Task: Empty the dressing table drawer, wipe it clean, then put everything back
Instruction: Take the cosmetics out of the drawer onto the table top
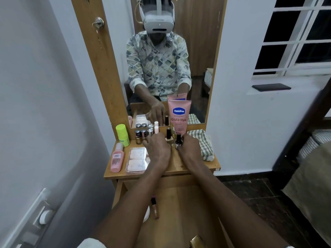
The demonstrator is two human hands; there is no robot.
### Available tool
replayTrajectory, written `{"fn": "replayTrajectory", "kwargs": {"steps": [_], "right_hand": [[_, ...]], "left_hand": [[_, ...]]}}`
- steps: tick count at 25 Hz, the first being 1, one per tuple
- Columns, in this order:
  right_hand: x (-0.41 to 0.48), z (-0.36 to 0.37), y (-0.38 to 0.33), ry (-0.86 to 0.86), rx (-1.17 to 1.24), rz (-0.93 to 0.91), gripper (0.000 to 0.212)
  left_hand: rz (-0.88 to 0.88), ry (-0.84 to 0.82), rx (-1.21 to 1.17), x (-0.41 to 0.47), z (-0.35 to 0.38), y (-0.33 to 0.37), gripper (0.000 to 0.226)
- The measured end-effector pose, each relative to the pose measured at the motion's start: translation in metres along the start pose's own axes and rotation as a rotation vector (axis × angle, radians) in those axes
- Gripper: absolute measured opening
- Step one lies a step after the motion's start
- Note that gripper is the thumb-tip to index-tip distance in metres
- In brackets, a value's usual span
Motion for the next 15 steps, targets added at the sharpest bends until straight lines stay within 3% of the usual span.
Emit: {"fn": "replayTrajectory", "kwargs": {"steps": [3, 6, 8, 10, 12, 15], "right_hand": [[-0.012, -0.021, -0.012, 0.079, -0.038, -0.08, 0.017], [-0.042, -0.034, -0.025, 0.053, 0.019, -0.285, 0.012], [-0.062, -0.024, -0.03, -0.176, 0.103, -0.41, 0.007], [-0.086, 0.005, -0.025, -0.489, 0.094, -0.423, 0.006], [-0.107, 0.045, -0.013, -0.698, -0.091, -0.456, 0.015], [-0.126, 0.095, -0.006, -0.752, -0.312, -0.534, 0.035]], "left_hand": [[0.063, 0.046, -0.165, -0.013, -0.028, 0.001, 0.017], [0.024, -0.143, -0.307, -0.031, -0.048, -0.026, 0.011], [-0.068, -0.422, -0.319, -0.047, -0.044, -0.055, 0.007], [-0.126, -0.713, -0.196, -0.073, -0.025, -0.091, 0.014], [-0.025, -0.727, 0.056, -0.085, -0.007, -0.118, 0.022], [0.141, -0.619, 0.195, -0.095, 0.014, -0.128, 0.025]]}}
Point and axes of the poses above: each hand's wrist, its own x-axis towards the middle knuckle, its own z-axis out of the palm, y = z × x, the point moved 8 cm from there along x, towards the middle knuckle, and after that the axes turned 5 degrees about -z, right-handed, at the moved point
